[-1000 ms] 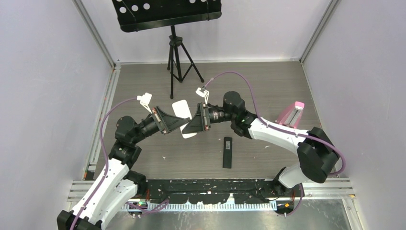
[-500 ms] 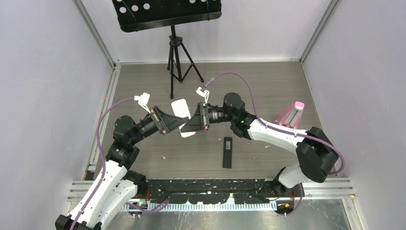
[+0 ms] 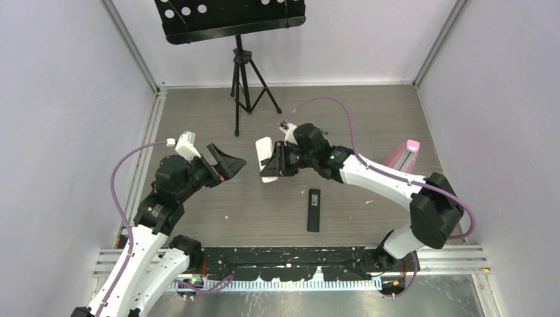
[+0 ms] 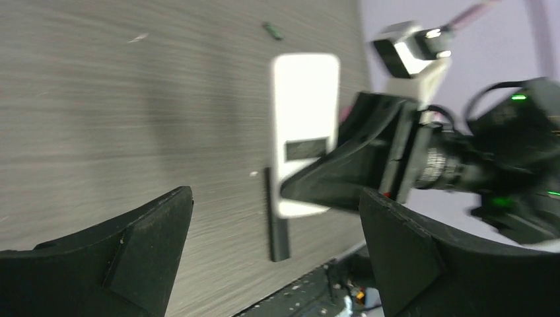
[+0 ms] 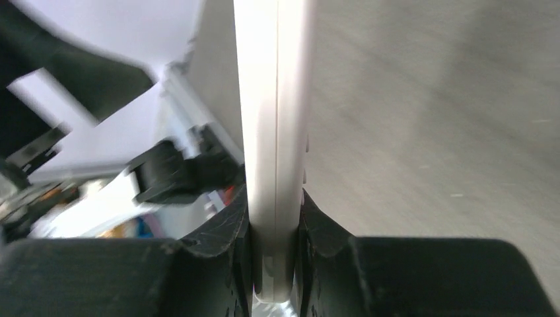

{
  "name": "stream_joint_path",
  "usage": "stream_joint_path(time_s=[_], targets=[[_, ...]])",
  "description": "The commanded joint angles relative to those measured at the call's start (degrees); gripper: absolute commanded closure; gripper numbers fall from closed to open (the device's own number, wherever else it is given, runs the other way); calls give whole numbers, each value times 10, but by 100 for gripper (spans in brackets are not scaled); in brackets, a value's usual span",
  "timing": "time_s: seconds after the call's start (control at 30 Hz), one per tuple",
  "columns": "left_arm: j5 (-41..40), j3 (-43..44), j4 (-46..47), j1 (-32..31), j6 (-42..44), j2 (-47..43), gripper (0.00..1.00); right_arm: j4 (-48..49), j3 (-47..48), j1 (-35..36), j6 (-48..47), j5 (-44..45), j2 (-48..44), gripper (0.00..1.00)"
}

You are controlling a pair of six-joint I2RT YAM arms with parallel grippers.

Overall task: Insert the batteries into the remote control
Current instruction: Place the remote control at the center of the board.

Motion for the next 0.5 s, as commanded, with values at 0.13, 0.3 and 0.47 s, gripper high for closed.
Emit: stream_joint_path(time_s=[0.13, 0.3, 0.47], targets=[[-140, 37, -164, -1, 49, -20, 0, -384, 275, 26, -204, 491, 186, 100], [-140, 39, -178, -1, 52, -30, 0, -475, 392, 34, -243, 663, 324, 100], [-127, 32, -180, -1, 53, -32, 0, -506, 454, 39, -279, 769, 398, 100]])
